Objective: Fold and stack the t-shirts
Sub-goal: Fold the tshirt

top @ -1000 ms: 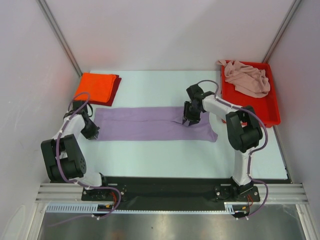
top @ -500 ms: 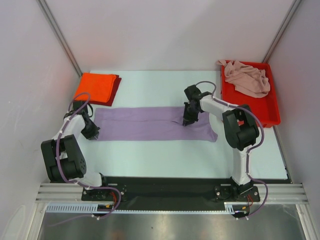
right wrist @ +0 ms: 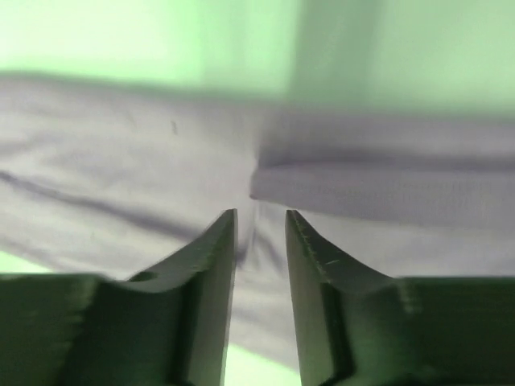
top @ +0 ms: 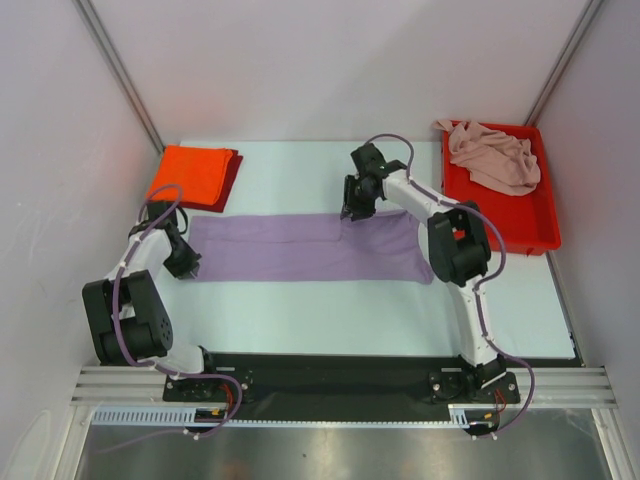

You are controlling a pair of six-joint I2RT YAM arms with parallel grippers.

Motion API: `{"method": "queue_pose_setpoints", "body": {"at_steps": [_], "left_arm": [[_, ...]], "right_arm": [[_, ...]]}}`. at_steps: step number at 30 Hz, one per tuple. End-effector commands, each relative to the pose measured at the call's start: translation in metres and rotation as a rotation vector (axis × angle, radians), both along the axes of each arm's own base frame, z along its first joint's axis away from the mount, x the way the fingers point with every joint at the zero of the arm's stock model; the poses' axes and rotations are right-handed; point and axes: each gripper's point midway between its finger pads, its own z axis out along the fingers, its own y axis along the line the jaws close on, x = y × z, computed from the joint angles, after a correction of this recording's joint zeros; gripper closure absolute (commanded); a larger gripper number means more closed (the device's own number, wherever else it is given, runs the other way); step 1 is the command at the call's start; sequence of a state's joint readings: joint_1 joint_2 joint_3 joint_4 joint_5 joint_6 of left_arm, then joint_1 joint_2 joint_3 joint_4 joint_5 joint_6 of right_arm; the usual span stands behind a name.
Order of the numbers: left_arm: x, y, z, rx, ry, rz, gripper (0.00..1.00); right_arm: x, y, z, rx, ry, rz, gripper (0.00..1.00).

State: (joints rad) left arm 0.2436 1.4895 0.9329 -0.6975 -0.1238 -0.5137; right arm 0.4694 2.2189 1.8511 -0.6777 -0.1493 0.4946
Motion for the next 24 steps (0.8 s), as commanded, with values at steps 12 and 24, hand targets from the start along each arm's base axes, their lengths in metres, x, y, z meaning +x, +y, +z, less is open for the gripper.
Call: {"method": "queue_pose_setpoints", "body": {"at_steps": [12,24], "left_arm": [[0.011,-0.004,0.013,0.018,-0.061,-0.047,0.87],[0.020,-0.007,0.016,0.004,-0.077,-0.053,0.86]], "right_arm": [[-0.024,-0.074,0.032,-0.108,-0.034,-0.042,0.41],[-0.082,-0.163,0.042,-0.293,0.039,-0.164,0.47]]}}
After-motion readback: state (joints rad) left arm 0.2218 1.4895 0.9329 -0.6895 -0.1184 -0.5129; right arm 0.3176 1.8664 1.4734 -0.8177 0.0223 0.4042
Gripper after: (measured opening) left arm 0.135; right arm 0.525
